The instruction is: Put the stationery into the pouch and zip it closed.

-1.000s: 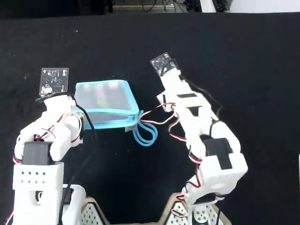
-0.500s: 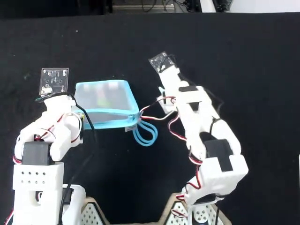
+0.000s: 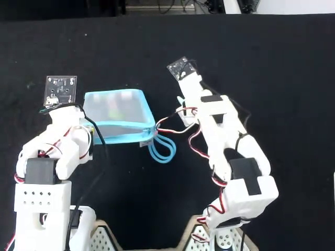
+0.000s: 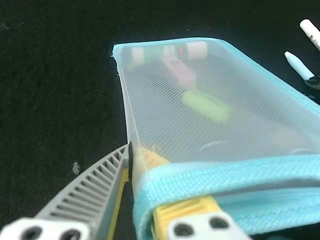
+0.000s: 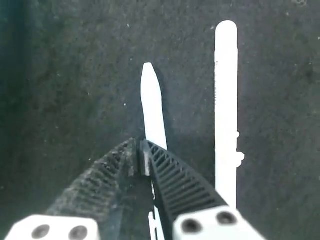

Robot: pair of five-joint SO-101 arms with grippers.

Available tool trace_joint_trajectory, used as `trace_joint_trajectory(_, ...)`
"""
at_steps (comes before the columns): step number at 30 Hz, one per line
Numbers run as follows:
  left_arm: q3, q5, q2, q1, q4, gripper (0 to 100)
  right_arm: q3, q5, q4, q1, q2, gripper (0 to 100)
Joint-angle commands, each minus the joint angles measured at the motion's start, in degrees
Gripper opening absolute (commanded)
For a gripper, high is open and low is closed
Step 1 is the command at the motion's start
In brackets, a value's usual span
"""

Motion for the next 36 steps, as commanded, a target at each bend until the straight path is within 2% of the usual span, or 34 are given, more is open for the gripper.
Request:
trace_joint_trajectory(1, -0.7, -0.4, -0.1, 0.2, -0.8, 3, -1.2, -0.2, -1.3, -0.4, -3.5, 1.6)
trace_joint_trajectory(4, -0.7, -0.4, -0.1, 0.2, -0.8, 3, -1.2, -0.3, -1.3, -0.4, -3.5, 1.6)
trace_joint_trajectory(7, -0.7, -0.4, -0.1, 0.2, -0.8, 3, -1.5, -3.5, -1.3, -0.4, -3.5, 1.8)
trace_joint_trajectory(9, -0.7, -0.4, -0.1, 0.2, -0.8, 3, -1.5, -5.4, -1.3, -0.4, -3.5, 5.7)
trace_joint_trajectory(13, -0.7, -0.4, -0.1, 0.2, -0.8, 3, -1.2, -9.0, -1.0, -0.3, -3.5, 26.2)
trace_joint_trajectory(17, -0.7, -0.4, -0.1, 0.2, -0.8, 3, -1.1, -7.4, -0.9, -0.3, -3.5, 46.7)
trace_joint_trajectory(22, -0.7, -0.4, -0.1, 0.2, -0.8, 3, -1.1, -6.9, -0.9, -0.3, -3.5, 61.2)
trace_joint_trajectory(25, -0.7, -0.4, -0.1, 0.2, -0.8, 3, -1.1, -6.9, -0.9, -0.3, -3.5, 63.9)
trace_joint_trajectory(36, -0.7, -0.4, -0.1, 0.2, -0.8, 3, -1.1, -6.9, -0.9, -0.2, -3.5, 63.9)
